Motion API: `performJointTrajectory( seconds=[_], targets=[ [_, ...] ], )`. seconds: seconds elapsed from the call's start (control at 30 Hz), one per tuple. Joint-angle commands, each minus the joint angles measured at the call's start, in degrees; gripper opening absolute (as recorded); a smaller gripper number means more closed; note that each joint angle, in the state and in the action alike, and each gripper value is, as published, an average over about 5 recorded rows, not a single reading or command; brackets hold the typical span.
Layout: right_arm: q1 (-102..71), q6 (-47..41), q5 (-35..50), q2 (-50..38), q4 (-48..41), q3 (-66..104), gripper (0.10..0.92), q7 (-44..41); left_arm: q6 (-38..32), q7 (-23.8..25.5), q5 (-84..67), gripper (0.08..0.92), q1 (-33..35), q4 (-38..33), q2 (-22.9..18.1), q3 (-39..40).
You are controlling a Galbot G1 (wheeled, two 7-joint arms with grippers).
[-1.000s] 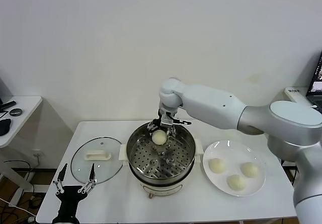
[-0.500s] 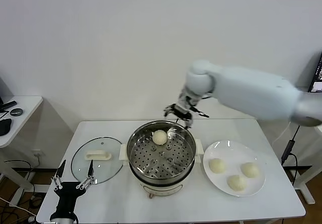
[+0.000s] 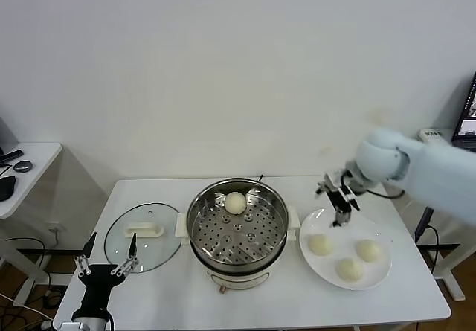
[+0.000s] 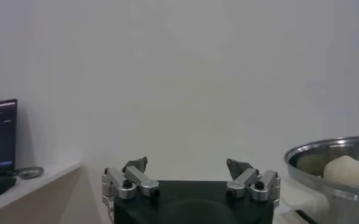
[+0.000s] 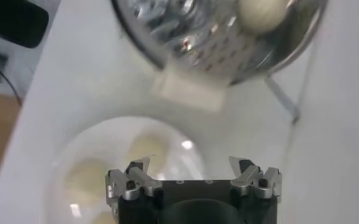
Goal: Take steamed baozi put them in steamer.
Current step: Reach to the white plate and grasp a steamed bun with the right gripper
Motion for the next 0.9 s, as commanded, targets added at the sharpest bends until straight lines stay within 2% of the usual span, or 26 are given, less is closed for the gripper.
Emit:
performJointTrajectory(
  seconds=[0.03,0.4,0.9],
  targets=[
    [-12.78,-2.93,-6.57,-1.69,-2.43,5.78,0.823,-0.19,0.26,0.02,-0.07,0.823,-0.09,0.03,0.13,-0.08],
    [-21.69,0.73,-11.31,6.00,-12.57,13.44,0.823,0.98,-0.06,-0.01,0.57,0.823,0.14,0.30,-0.96,0.13],
    [-25.63,2.55,-13.30,11.05,-16.68,16.85,0.823,2.83,-0.42,0.09,0.74,0.823,0.55,0.14,-1.09,-0.14]
  ],
)
